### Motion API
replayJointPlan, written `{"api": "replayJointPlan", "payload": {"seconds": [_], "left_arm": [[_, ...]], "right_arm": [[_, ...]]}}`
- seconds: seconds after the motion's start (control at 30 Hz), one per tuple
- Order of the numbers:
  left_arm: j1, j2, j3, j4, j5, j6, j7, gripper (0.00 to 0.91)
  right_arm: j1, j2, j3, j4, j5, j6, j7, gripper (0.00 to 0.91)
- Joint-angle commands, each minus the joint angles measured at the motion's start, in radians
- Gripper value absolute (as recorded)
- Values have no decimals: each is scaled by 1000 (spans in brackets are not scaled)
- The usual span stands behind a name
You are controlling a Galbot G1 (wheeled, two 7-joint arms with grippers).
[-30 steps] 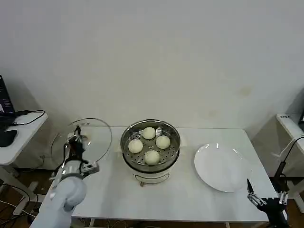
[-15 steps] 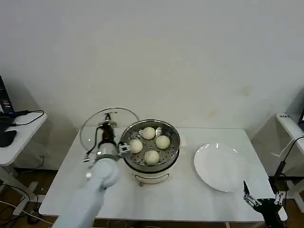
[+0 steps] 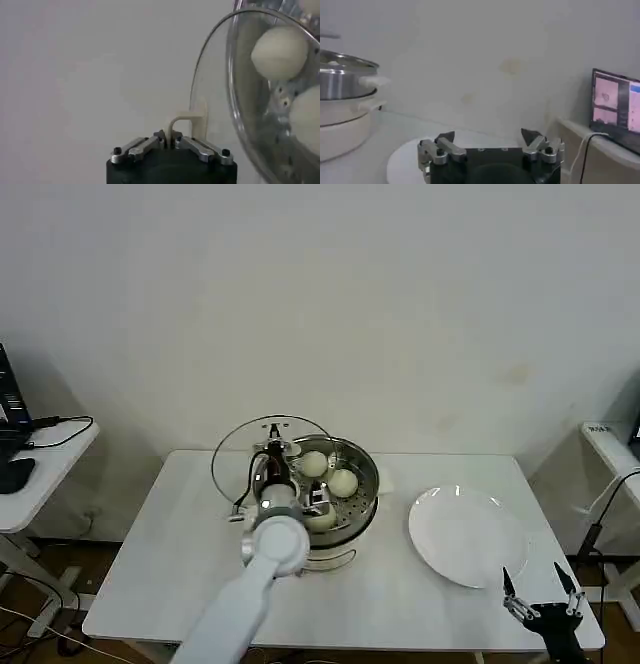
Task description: Take steamed baozi put them in steamer then cover it.
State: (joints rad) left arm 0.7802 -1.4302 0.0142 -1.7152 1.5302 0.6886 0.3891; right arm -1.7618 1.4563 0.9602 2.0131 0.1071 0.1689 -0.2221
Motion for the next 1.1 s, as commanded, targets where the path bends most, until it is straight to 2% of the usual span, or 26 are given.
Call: {"api": "replayJointPlan", "payload": {"seconds": [0.03,0.27,1.1], "left_arm": [[-6,-124,24,23,99,11,29,0],[17,-149,32,32,103,6,17,0],[42,-151,42,67,96,-15,-4,0]], "right_arm": [[1,3,-14,-3,-15,0,2,907],[3,-2,-16,-7,-13,-1,1,907],[4,-5,-26,-20,-13,4,-3,907]]}}
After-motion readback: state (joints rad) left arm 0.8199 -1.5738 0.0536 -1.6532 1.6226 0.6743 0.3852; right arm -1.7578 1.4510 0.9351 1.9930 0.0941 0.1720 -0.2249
